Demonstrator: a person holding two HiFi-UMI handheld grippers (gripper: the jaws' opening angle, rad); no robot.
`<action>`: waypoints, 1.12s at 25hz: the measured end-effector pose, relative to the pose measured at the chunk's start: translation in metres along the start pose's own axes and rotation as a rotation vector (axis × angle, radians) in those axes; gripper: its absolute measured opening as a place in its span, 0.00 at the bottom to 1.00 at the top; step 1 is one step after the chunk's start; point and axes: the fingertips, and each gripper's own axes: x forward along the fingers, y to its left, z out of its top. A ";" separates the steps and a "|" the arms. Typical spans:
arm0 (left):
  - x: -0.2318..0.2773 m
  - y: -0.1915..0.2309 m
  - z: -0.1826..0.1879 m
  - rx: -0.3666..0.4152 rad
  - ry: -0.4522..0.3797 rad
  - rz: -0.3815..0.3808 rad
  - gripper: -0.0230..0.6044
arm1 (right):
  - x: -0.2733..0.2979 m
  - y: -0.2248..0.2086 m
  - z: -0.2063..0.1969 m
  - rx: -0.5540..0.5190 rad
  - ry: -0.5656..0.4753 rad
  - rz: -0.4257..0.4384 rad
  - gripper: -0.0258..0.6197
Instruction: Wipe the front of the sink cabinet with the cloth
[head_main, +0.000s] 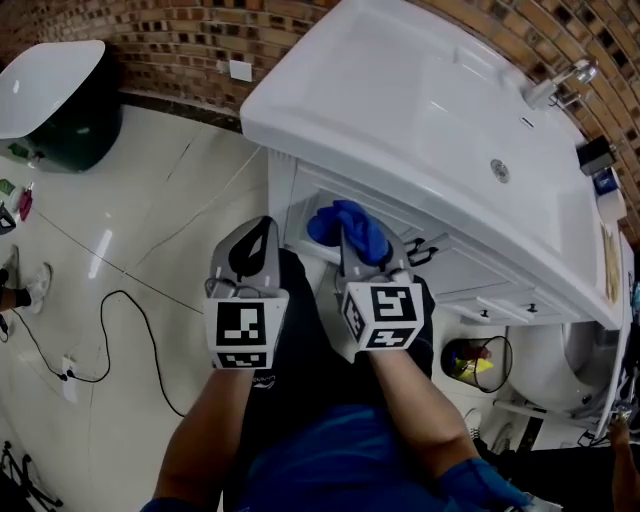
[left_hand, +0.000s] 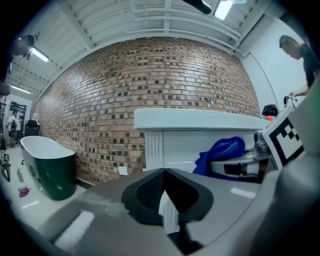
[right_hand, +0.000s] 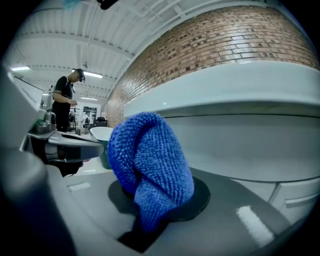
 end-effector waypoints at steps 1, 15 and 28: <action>-0.007 0.011 -0.004 -0.004 0.006 0.017 0.04 | 0.009 0.011 0.000 -0.005 0.002 0.016 0.15; -0.087 0.098 -0.048 -0.026 0.078 0.165 0.04 | 0.099 0.107 0.014 -0.031 -0.012 0.118 0.15; -0.064 0.084 -0.055 -0.011 0.028 0.122 0.04 | 0.108 0.065 -0.005 0.042 0.006 -0.001 0.15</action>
